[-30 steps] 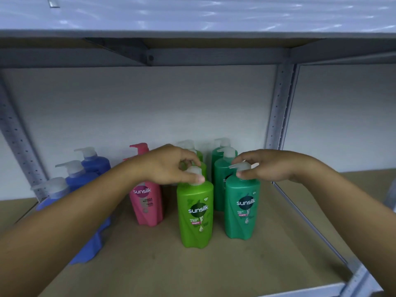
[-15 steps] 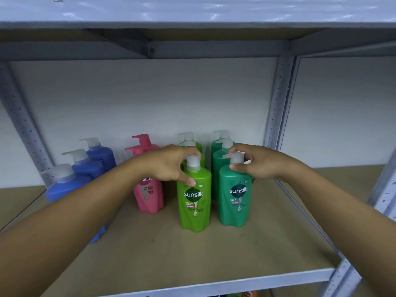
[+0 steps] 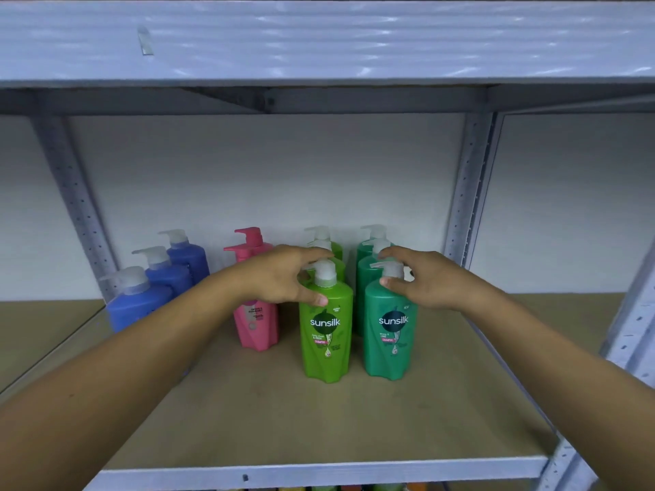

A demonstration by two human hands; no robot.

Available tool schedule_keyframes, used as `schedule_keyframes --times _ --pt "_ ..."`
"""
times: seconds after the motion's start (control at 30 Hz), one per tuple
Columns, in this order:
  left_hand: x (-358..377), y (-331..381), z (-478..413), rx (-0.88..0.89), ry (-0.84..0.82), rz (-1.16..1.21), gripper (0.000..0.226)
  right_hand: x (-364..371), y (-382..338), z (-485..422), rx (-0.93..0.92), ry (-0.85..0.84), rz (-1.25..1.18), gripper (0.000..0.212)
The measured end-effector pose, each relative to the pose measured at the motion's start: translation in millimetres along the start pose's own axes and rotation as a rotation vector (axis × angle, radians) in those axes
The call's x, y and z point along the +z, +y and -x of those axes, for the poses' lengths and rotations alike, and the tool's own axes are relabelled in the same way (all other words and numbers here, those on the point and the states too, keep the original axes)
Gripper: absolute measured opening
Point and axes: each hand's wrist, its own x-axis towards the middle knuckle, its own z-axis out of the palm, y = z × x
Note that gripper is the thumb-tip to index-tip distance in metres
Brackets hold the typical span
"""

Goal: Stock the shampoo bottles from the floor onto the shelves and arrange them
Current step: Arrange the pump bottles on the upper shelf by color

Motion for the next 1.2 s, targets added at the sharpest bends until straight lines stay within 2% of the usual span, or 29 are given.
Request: schedule_keyframes --times 0.17,0.27,0.37,0.6,0.77,0.83,1.03,1.2 --pt "-20 3 28 -0.039 0.060 -0.060 0.073 -22 -26 2 -0.197 0.093 0.151 0.049" --pt "-38 3 50 -0.088 0.099 -0.181 0.066 -28 -51 -7 -0.326 0.042 0.206 0.045" --pt "-53 -5 74 -0.153 0.128 -0.266 0.062 -23 -80 -21 -0.378 -0.029 0.181 0.043" --pt "-81 -47 119 -0.259 0.136 -0.390 0.055 10 -140 -56 -0.336 -0.144 0.054 0.041" --pt "-96 -94 133 -0.270 0.153 -0.407 0.051 35 -173 -84 -0.311 -0.158 0.033 0.043" --pt "-103 -115 132 -0.264 0.144 -0.413 0.050 44 -184 -98 -0.280 -0.157 0.034 0.050" --pt "-118 -176 116 -0.231 0.105 -0.390 0.052 83 -206 -134 -0.109 -0.208 0.083 0.095" --pt "-121 -201 105 -0.266 0.028 -0.272 0.049 105 -205 -134 -0.018 -0.204 0.029 0.095"
